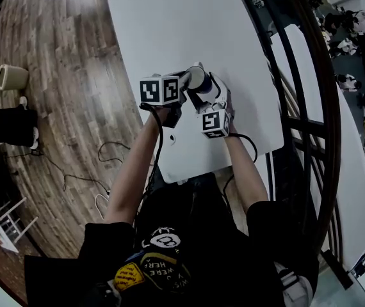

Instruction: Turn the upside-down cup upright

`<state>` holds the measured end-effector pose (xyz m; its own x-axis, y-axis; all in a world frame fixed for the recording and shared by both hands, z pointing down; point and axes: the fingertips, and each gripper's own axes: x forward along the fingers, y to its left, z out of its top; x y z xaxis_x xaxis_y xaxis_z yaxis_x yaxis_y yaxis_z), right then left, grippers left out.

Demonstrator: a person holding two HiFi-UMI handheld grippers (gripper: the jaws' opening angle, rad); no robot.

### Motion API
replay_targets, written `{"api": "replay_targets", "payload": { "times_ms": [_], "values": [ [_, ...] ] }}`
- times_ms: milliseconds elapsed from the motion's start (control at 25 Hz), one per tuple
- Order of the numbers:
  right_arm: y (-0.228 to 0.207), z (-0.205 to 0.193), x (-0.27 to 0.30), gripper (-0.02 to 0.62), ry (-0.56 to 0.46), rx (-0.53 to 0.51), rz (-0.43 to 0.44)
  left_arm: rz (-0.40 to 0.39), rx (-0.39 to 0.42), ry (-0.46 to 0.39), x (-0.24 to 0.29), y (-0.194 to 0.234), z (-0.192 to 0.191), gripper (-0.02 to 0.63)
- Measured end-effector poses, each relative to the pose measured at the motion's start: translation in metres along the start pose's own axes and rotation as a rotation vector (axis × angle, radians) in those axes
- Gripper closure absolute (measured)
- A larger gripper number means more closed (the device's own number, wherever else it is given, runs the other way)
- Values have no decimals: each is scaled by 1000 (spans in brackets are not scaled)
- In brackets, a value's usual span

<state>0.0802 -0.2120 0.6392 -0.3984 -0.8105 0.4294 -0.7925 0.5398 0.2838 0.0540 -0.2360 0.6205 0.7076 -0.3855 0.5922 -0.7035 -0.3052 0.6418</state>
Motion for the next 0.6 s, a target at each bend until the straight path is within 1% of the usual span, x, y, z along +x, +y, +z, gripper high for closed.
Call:
{"api": "replay_targets", "payload": {
  "times_ms": [80,120,160,200,240,360,400,480,520,600],
  "values": [
    [-1,-5,-10,225,-5,47,-2,-7,-34,-33,-5,3,3,565],
    [-1,-10,-15,227,-7,103,1,-3,-45,-51,-8,5,5,564],
    [-2,-15,-21,251,-11,190,13,-2,-54,-64,-11,5,7,563],
    [-3,-18,-27,294,-18,314,37,-5,-58,-75,-14,5,9,563],
    [-3,-19,-33,316,-29,477,74,-9,-57,-86,-16,3,10,563],
    [-5,-14,-40,316,-103,1044,227,-15,-68,-137,-22,4,14,563],
    [-5,-10,-41,316,-141,1206,293,-20,-77,-154,-23,4,16,563],
    [-3,1,-41,319,-214,1461,440,-32,-76,-175,-24,0,20,563],
    [-2,6,-42,316,-247,1583,505,-37,-60,-180,-24,-5,22,563],
    [-5,14,-42,286,-342,1846,608,-39,-8,-184,-22,-15,22,563]
  ]
}}
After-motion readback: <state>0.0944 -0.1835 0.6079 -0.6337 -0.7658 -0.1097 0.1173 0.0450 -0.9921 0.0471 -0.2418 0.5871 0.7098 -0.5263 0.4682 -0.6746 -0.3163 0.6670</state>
